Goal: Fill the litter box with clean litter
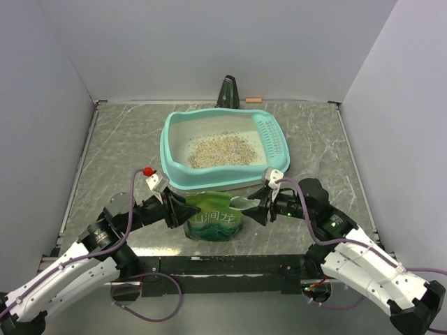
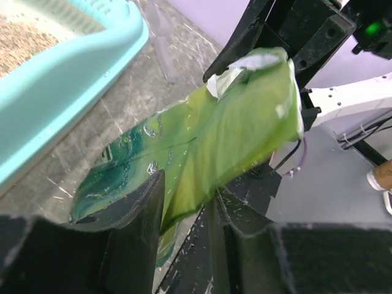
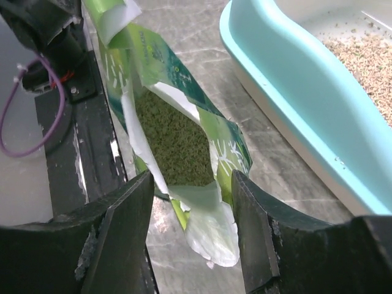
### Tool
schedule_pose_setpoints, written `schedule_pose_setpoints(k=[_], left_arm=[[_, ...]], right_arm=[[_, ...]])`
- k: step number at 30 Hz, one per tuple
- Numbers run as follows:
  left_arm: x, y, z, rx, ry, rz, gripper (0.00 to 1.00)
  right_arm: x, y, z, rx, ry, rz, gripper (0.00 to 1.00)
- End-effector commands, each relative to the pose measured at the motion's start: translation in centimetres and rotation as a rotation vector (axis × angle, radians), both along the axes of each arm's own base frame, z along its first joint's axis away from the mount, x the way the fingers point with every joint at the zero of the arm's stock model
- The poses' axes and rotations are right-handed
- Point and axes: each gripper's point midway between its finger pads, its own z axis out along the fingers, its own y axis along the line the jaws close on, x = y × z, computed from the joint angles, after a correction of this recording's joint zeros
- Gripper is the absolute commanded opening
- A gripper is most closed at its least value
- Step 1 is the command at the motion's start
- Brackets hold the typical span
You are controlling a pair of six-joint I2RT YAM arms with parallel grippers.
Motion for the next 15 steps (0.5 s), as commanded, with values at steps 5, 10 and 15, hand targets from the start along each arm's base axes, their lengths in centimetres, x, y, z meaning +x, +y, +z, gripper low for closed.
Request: schedule_pose_setpoints(k=[5, 10, 15], left_arm=[[-0.6, -0.7, 0.4, -0.049, 0.012, -0.047, 0.23], [-0.2, -0.9, 0.1, -0.044, 0.014, -0.038, 0.01], [-0.1, 0.2, 1.1, -0.010, -0.025, 0.001, 0.01]], right_arm=[[0.1, -0.4, 0.2, 0.147, 0.021, -0.087, 0.61], [-0.3, -0.8, 0.5, 0.192, -0.008, -0.095, 0.61], [-0.5, -0.7, 1.1, 0.224, -0.044, -0.076, 0.61]])
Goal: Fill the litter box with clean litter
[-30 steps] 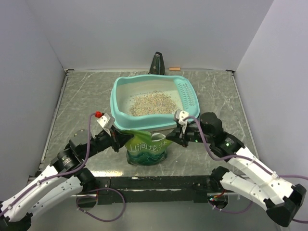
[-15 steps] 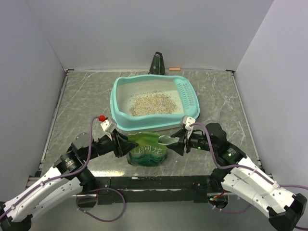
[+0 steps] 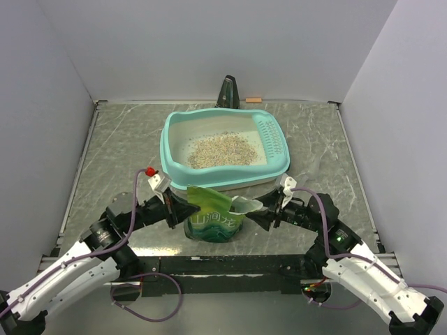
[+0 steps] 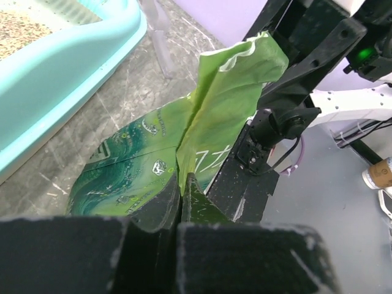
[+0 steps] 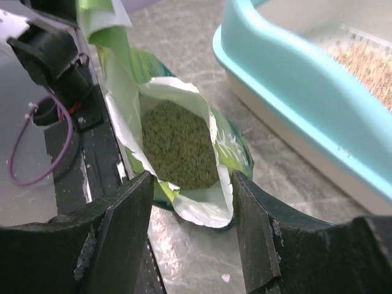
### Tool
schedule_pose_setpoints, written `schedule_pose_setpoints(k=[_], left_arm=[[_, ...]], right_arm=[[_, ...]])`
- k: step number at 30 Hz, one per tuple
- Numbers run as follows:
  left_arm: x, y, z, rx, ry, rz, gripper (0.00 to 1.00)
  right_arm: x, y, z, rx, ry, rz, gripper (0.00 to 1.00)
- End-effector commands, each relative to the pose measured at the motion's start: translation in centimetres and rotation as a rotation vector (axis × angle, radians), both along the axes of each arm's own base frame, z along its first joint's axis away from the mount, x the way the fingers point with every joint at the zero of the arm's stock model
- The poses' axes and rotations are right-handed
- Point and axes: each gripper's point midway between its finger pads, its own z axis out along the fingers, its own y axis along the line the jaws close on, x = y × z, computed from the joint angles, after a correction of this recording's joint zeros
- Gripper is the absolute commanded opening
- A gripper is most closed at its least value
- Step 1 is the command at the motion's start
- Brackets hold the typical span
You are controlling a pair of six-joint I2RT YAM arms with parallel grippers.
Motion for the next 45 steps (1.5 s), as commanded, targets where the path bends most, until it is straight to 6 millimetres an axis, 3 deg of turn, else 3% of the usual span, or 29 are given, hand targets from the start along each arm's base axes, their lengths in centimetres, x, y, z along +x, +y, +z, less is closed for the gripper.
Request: schedule_pose_setpoints(k=[1, 8, 15, 21, 26, 29, 30, 32, 36, 41, 44, 45], left_arm=[[-0.2, 0.9, 2.8, -0.005, -0.069, 0.014, 0.01], [-1.0, 2.0, 3.3, 0.078, -0.104, -0.005, 0.01], [-1.5, 2.3, 3.2, 0.110, -0.152, -0.034, 0.01], [-2.0, 2.6, 3.5, 0.089, -0.179, -0.042, 0.01], [-2.2, 2.7, 3.5, 0.081, -0.187, -0.044, 0.01], [-2.1, 2.7, 3.6, 0.079, -0.183, -0.043, 0.01], [-2.2, 2.6, 3.6, 0.079, -0.183, -0.045, 0.01], [-2.2, 2.6, 3.5, 0.079, -0.178, -0.048, 0.01], [-2.2, 2.6, 3.5, 0.076, -0.173, -0.046, 0.01], [-2.1, 2.4, 3.5, 0.075, -0.162, -0.047, 0.01], [-1.9, 2.4, 3.3, 0.080, -0.154, -0.040, 0.01], [-1.9, 2.4, 3.3, 0.081, -0.154, -0.037, 0.01]], right_arm=[[0.4, 0.4, 1.7, 0.076, -0.072, 0.006, 0.61], [0.6, 1.5, 1.6, 0.074, -0.138, 0.069, 0.64], [-1.6, 3.3, 1.6, 0.072, -0.152, 0.274, 0.65], [-2.6, 3.8, 2.2, 0.123, -0.186, 0.347, 0.52], [-3.0, 3.0, 3.1, 0.195, -0.216, 0.306, 0.49], [-2.9, 2.8, 2.8, 0.202, -0.201, 0.281, 0.40], [-2.8, 2.9, 2.4, 0.194, -0.182, 0.278, 0.28], [-2.8, 3.0, 1.6, 0.193, -0.139, 0.276, 0.24], [-2.7, 3.3, 0.4, 0.217, -0.089, 0.280, 0.34], [-2.7, 3.5, 0.4, 0.248, -0.095, 0.282, 0.43], [-2.4, 3.4, 0.4, 0.263, -0.102, 0.263, 0.28], [-2.2, 3.3, 0.5, 0.269, -0.103, 0.249, 0.07]])
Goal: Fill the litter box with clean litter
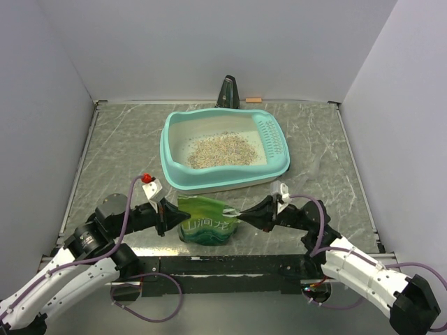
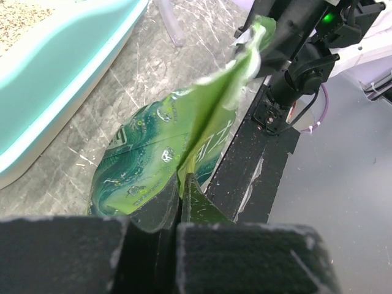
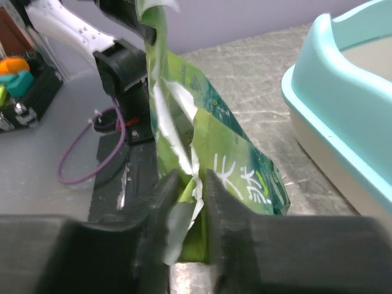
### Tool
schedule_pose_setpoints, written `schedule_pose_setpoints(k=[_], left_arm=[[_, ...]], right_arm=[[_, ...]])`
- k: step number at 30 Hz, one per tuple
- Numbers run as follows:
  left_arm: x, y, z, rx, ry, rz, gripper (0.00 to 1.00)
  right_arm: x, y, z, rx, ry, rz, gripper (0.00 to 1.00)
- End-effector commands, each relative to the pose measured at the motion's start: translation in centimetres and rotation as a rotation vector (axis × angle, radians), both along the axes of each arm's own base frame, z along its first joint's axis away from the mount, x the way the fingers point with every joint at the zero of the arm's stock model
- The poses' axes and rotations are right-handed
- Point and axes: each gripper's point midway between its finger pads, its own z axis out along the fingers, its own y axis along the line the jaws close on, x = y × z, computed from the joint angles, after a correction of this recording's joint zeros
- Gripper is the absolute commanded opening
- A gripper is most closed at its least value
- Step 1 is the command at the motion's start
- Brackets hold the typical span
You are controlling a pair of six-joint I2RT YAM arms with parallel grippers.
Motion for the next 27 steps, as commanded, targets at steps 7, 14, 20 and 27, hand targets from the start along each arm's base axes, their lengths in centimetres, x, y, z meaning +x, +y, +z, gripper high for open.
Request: schedule_pose_setpoints(k=[7, 14, 20, 27], left_arm=[[0.4, -0.9, 3.1, -0.091, -0.026, -0.004, 0.01], [-0.2, -2.6, 2.5, -0.114, 0.211, -0.024, 0.01], [-2.6, -2.6, 1.3, -0.107, 0.462, -0.052, 0.01], [-5.9, -0.8, 0.9, -0.184, 0.671, -0.041, 0.01]], right_arm=[[0.2, -0.8, 3.6, 0.102, 0.044, -0.037, 0.00], [-0.1, -2.5, 2.9, -0.095, 0.447, -0.108, 0.00], [-3.6, -3.1, 1.9, -0.175, 0.720, -0.012, 0.00], [-6.9, -3.7, -1.3, -0.204, 0.962, 0.093, 0.00]])
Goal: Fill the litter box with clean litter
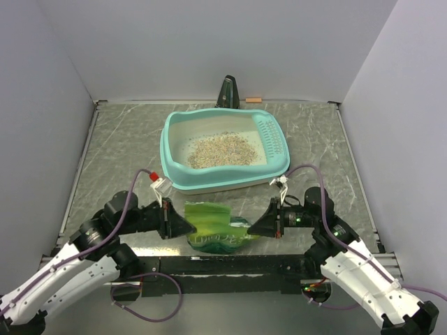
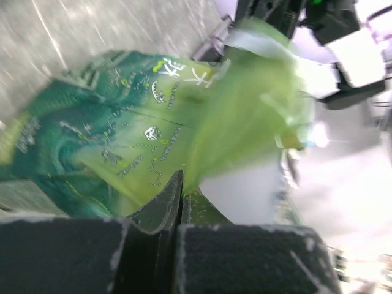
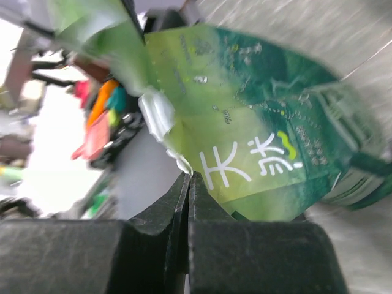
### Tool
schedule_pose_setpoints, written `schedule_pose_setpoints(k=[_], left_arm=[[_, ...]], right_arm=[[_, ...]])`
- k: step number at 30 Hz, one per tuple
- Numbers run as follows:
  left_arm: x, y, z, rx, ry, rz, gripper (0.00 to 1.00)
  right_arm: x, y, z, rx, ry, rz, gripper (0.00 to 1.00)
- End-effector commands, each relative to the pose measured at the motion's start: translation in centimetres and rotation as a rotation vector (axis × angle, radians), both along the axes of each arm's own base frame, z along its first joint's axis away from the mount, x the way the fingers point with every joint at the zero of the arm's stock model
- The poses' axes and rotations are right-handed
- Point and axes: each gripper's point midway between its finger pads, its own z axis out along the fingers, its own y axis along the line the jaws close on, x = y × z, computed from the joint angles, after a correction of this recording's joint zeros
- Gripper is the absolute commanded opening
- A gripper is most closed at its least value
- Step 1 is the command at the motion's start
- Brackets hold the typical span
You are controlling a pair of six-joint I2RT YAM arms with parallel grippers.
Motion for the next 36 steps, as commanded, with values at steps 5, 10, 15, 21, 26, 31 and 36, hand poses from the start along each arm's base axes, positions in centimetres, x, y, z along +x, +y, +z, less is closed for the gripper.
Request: schedule_pose_setpoints(k=[5, 10, 15, 21, 26, 31, 36], left_arm=[[-4.2, 1.4, -2.1, -0.062, 0.363, 0.000, 0.01], [-4.8, 1.5, -5.6, 0.006, 0.500, 0.010, 0.01], [-5.0, 1.8, -8.0, 0.095, 0.582, 0.038, 0.01], [-5.1, 2.2, -9.1, 0.160, 0.600, 0.055, 0.01], [-5.0, 2.2, -9.4, 0.163, 0.604, 0.063, 0.01], [-4.7, 2.3, -9.8, 0.197, 0.601, 0.074, 0.01], [-4.2, 2.4, -9.3, 0.220, 0.579, 0.088, 0.01]], right_arm=[[-4.4, -0.8, -3.9, 0.042, 0.343, 0.095, 0.00], [-5.2, -1.2, -6.4, 0.020, 0.468, 0.082, 0.00], [-5.3, -1.5, -8.1, -0.046, 0.542, 0.042, 0.00], [-4.0, -1.5, -7.6, -0.092, 0.422, 0.008, 0.26], [-0.6, -2.4, -4.7, -0.218, 0.065, -0.059, 0.47], [3.1, -2.0, -1.1, -0.203, -0.169, -0.142, 0.50], [3.7, 0.6, 2.8, -0.137, -0.352, -0.053, 0.52]])
